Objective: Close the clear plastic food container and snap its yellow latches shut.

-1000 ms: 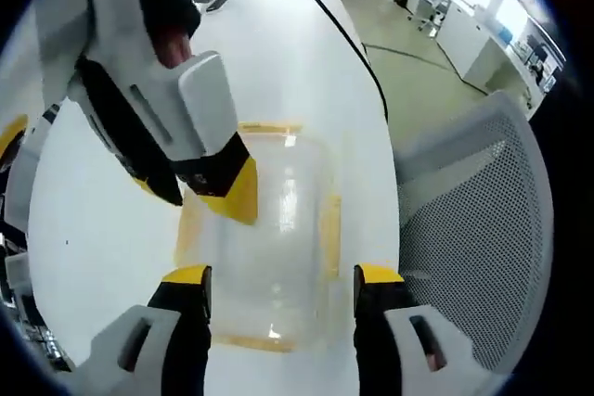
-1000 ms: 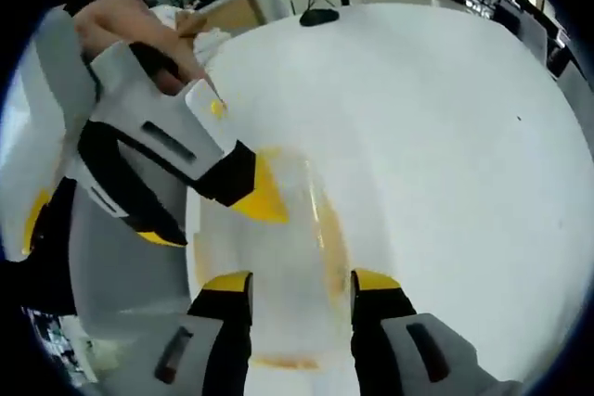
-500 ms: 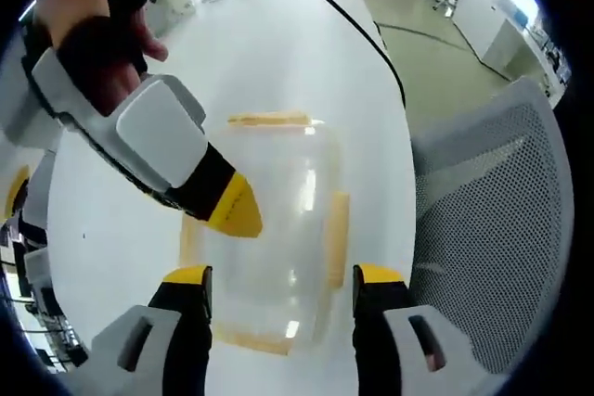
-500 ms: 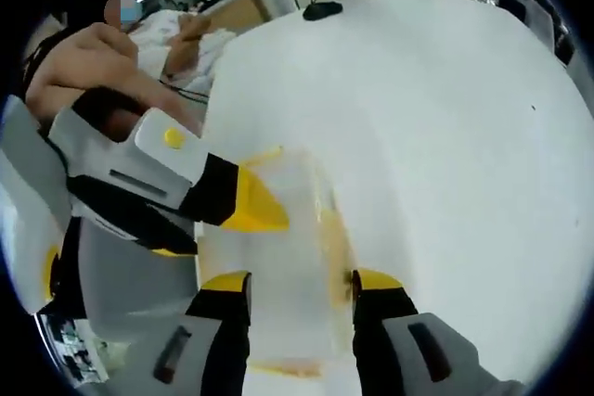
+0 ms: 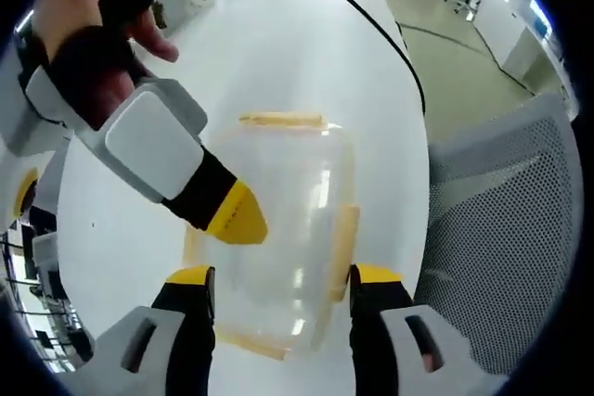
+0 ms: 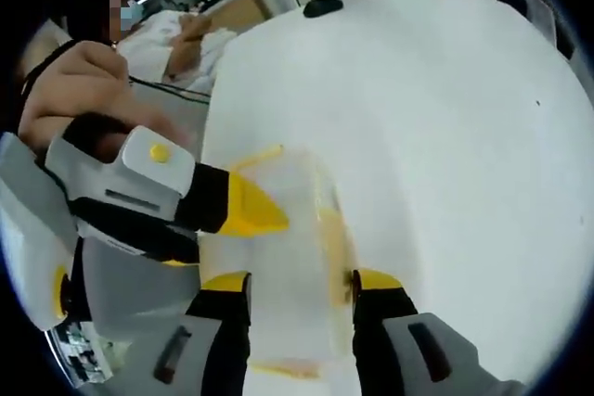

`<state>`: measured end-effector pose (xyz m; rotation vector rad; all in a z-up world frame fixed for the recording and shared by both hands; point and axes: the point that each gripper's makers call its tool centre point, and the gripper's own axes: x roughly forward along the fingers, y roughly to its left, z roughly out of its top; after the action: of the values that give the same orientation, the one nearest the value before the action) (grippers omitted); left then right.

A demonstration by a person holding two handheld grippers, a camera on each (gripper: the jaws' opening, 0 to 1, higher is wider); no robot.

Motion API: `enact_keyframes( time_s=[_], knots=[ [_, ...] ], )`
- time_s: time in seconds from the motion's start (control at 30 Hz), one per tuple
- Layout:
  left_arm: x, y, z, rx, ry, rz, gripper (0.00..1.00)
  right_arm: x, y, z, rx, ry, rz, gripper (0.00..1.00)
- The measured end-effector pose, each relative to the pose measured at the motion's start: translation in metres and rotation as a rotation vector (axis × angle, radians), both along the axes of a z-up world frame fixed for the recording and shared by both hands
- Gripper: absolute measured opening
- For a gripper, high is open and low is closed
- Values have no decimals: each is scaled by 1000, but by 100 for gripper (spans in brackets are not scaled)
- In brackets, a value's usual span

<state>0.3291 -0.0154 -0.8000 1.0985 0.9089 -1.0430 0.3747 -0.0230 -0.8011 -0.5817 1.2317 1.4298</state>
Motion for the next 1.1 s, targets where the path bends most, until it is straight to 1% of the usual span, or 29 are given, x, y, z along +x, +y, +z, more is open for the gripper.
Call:
enact_keyframes(
  time_s=[0.07, 0.43, 0.5, 0.73, 0.9, 0.93, 0.97, 1.0, 1.03, 1.1],
  knots=[
    [0, 0, 0, 4, -11, -3, 58, 0, 0, 0, 5, 6, -1, 42],
    [1, 0, -1, 12, -14, 3, 56, 3, 1, 0, 33, 34, -48, 39],
    [2, 0, 0, 16, -14, 2, 56, 3, 2, -1, 35, 38, -46, 38],
    [2, -1, -1, 29, -19, 5, 55, 1, 2, -1, 7, 53, -27, 38],
    [3, 0, -1, 43, -25, 3, 55, 1, 2, -1, 10, 62, -32, 37],
    [3, -1, -1, 43, -26, 1, 54, 1, 2, -1, 10, 62, -29, 37],
    [3, -1, -1, 43, -26, 1, 54, 2, 2, -3, 5, 61, -6, 35],
    [2, 0, -2, 47, -36, -25, 54, 1, 2, -7, -8, 73, -30, 35],
    [2, 1, -1, 52, -35, -9, 53, 2, 1, -9, -15, 73, -32, 35],
    [5, 1, -1, 49, -35, -9, 53, 0, 0, -7, -17, 72, -32, 35]
  ],
)
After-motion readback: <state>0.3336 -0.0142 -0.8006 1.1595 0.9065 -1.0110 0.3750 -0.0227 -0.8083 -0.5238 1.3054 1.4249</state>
